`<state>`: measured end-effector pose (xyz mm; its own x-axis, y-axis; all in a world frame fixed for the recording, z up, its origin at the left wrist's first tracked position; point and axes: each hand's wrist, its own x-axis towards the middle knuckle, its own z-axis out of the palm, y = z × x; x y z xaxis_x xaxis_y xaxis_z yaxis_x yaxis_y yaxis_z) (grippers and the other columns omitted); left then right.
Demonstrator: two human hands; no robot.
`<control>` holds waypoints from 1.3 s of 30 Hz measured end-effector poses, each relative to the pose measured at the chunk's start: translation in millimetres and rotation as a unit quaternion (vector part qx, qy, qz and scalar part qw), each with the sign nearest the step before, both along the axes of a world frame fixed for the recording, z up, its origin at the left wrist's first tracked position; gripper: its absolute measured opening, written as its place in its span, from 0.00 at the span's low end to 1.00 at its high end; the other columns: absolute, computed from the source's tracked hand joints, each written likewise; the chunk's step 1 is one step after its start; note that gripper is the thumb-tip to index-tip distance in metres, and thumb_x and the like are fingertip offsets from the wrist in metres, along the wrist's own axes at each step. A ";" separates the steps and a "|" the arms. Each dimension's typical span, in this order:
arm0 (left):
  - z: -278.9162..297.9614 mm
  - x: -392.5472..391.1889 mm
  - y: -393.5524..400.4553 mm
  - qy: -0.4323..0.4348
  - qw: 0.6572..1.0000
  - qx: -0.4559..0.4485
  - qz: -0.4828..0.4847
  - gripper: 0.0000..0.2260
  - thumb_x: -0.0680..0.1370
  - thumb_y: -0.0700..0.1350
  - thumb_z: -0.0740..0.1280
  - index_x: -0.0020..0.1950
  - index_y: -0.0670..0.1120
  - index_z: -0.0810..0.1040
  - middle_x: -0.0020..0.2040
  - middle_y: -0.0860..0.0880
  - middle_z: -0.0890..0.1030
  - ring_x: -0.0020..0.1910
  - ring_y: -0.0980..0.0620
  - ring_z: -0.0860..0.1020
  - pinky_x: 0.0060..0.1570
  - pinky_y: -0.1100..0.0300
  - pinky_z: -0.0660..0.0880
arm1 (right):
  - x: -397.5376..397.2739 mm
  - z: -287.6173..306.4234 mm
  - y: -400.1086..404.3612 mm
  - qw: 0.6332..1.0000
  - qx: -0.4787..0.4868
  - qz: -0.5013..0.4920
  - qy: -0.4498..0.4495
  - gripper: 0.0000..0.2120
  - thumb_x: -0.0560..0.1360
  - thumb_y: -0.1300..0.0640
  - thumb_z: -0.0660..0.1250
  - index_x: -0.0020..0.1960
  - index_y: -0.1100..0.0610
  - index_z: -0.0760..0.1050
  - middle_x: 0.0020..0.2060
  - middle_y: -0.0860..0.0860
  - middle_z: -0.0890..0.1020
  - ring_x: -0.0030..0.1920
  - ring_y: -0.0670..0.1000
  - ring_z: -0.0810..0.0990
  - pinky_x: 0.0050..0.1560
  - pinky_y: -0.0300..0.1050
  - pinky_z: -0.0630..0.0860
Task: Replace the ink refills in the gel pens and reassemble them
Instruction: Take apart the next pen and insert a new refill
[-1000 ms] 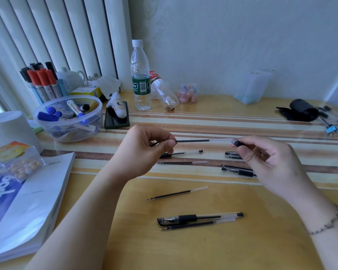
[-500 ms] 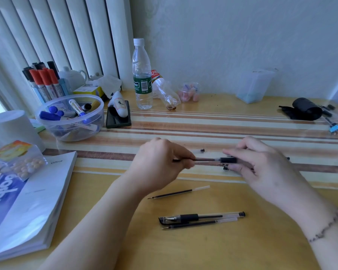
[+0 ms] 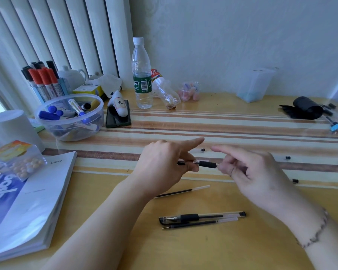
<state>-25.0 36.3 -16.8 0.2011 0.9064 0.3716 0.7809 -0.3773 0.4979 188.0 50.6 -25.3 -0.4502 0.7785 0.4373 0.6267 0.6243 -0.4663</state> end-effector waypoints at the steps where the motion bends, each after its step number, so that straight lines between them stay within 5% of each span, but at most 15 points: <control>1: -0.7 -0.5 0.5 0.001 1.000 0.001 -0.002 0.26 0.74 0.49 0.73 0.70 0.62 0.70 0.45 0.62 0.86 0.48 0.58 0.83 0.47 0.53 0.79 | -0.8 1.0 -0.8 1.000 -0.002 0.001 -0.007 0.17 0.75 0.53 0.64 0.63 0.42 0.75 0.37 0.34 0.78 0.40 0.38 0.80 0.38 0.36 0.77; 3: -2.9 -1.6 2.1 0.010 1.000 0.006 -0.007 0.26 0.74 0.48 0.73 0.70 0.61 0.70 0.44 0.62 0.86 0.48 0.58 0.83 0.48 0.54 0.79 | -3.7 1.0 -3.0 0.999 -0.013 0.009 -0.045 0.15 0.75 0.49 0.66 0.60 0.40 0.74 0.37 0.34 0.77 0.39 0.30 0.76 0.33 0.30 0.72; 5: -4.3 -2.3 3.5 0.008 1.000 0.006 -0.018 0.26 0.73 0.48 0.73 0.70 0.61 0.70 0.44 0.61 0.86 0.46 0.60 0.83 0.48 0.55 0.79 | -4.4 -1.5 -3.0 0.998 -0.032 0.001 -0.056 0.09 0.72 0.47 0.70 0.51 0.41 0.75 0.35 0.38 0.77 0.36 0.34 0.75 0.30 0.30 0.65; 9: -4.9 -3.6 5.1 -0.046 0.996 -0.053 -0.054 0.29 0.74 0.51 0.71 0.73 0.58 0.65 0.39 0.57 0.79 0.35 0.63 0.75 0.37 0.70 0.67 | -0.6 0.1 1.2 0.996 0.042 -0.051 -0.066 0.11 0.74 0.42 0.63 0.47 0.45 0.80 0.28 0.36 0.78 0.27 0.37 0.74 0.26 0.36 0.69; 14: -15.3 -17.1 9.5 -0.016 0.986 -0.143 -0.080 0.22 0.79 0.34 0.54 0.72 0.51 0.60 0.52 0.53 0.78 0.49 0.56 0.74 0.48 0.71 0.68 | 1.3 -1.3 3.0 0.995 0.065 -0.061 -0.046 0.10 0.74 0.47 0.64 0.51 0.47 0.81 0.40 0.40 0.83 0.37 0.47 0.81 0.34 0.48 0.79; 17: -18.4 -14.2 11.8 0.003 0.984 -0.153 -0.090 0.22 0.80 0.34 0.57 0.71 0.51 0.63 0.55 0.54 0.81 0.52 0.57 0.76 0.47 0.78 0.68 | 0.4 -6.2 6.3 0.997 0.042 -0.043 -0.049 0.10 0.74 0.50 0.64 0.54 0.46 0.80 0.42 0.41 0.82 0.40 0.48 0.80 0.36 0.52 0.79; 22: -20.5 -13.9 15.2 -0.007 0.985 -0.144 -0.091 0.18 0.80 0.37 0.62 0.68 0.50 0.69 0.54 0.56 0.83 0.51 0.62 0.77 0.48 0.77 0.69 | 2.0 -7.3 8.2 0.996 0.044 -0.043 -0.061 0.10 0.74 0.52 0.65 0.53 0.47 0.81 0.42 0.39 0.81 0.42 0.47 0.79 0.39 0.50 0.79; 30: -15.9 -12.3 12.9 -0.030 0.986 -0.132 -0.098 0.21 0.80 0.40 0.63 0.71 0.53 0.65 0.54 0.57 0.83 0.50 0.65 0.76 0.48 0.80 0.67 | 5.3 -4.7 10.1 0.993 0.067 -0.064 -0.069 0.08 0.74 0.55 0.68 0.52 0.48 0.82 0.43 0.41 0.82 0.43 0.48 0.79 0.40 0.50 0.78; 39: -19.5 0.0 7.9 -0.031 0.985 -0.102 -0.135 0.21 0.80 0.38 0.61 0.73 0.50 0.65 0.54 0.51 0.84 0.56 0.57 0.79 0.58 0.64 0.72 | -7.1 -4.4 3.2 0.994 0.092 -0.022 -0.052 0.12 0.69 0.62 0.75 0.50 0.52 0.84 0.42 0.44 0.86 0.41 0.46 0.83 0.41 0.48 0.82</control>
<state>-25.0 44.2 -36.3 0.4284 0.8795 0.2073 0.6307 -0.4553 0.6284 180.9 53.8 -29.7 -0.4671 0.7098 0.5273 0.6946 0.6635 -0.2778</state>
